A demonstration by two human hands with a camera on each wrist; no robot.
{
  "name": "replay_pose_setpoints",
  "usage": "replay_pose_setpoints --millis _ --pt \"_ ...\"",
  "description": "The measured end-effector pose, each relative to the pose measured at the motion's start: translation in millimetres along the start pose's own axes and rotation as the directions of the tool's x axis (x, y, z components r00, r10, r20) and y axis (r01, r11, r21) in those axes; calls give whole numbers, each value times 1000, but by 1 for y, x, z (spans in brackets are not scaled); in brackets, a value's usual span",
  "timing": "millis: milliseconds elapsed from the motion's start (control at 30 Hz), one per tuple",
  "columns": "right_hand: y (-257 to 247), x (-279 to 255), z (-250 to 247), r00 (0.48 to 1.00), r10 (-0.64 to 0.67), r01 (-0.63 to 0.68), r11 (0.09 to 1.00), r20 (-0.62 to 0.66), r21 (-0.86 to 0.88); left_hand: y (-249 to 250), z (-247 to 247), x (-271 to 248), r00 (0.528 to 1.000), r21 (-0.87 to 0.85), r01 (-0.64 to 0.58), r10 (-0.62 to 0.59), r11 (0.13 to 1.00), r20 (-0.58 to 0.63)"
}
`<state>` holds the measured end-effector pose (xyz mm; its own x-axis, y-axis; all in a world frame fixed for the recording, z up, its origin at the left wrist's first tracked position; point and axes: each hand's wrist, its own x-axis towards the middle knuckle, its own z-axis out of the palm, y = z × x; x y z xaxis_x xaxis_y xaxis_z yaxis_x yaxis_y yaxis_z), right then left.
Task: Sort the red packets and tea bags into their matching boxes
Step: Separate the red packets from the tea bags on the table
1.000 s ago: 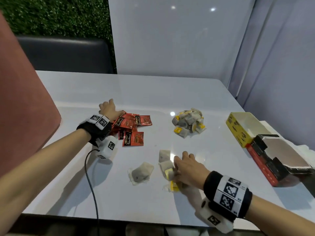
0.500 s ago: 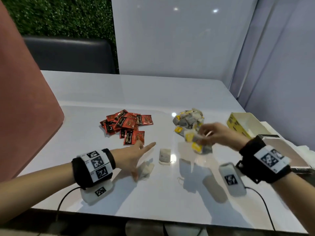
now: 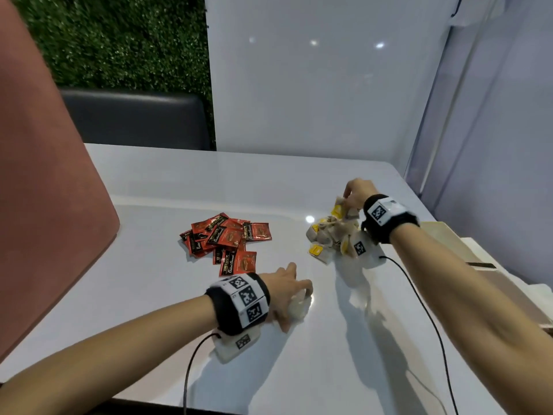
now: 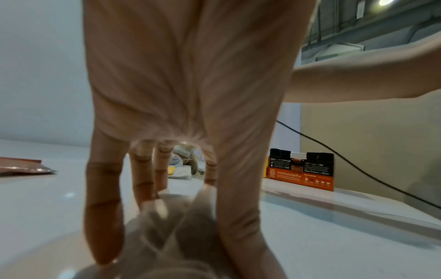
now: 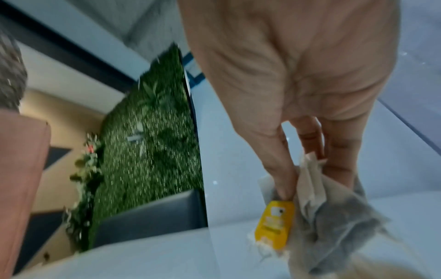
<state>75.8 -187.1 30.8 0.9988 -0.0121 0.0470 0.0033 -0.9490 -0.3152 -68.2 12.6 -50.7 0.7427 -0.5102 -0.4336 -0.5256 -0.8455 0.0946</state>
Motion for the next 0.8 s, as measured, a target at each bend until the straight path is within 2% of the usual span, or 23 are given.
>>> replay_pose_setpoints --millis 167,300,400,533,633,733,800 --pt "7 3 41 998 33 -28 996 58 -89 0 -5 7 999 -41 24 -22 999 40" --pt "20 0 41 993 29 -18 996 116 -91 -10 -3 5 1000 -114 18 -15 993 25" --pt "34 -10 22 999 -30 31 999 42 -9 -14 2 2 1000 -172 9 -13 985 -25" --pt "47 -52 3 990 -139 142 983 -34 120 -25 2 -7 999 -256 0 -10 967 -37" --pt "55 -97 4 969 -234 206 942 79 265 -38 -11 -13 998 -391 -28 4 920 -63" --pt "58 -143 15 896 -342 255 918 283 303 -52 -38 -5 990 -525 -65 -10 849 -139" --pt "59 -166 25 841 -366 265 921 398 286 -57 -61 9 978 -599 -136 9 789 -209"
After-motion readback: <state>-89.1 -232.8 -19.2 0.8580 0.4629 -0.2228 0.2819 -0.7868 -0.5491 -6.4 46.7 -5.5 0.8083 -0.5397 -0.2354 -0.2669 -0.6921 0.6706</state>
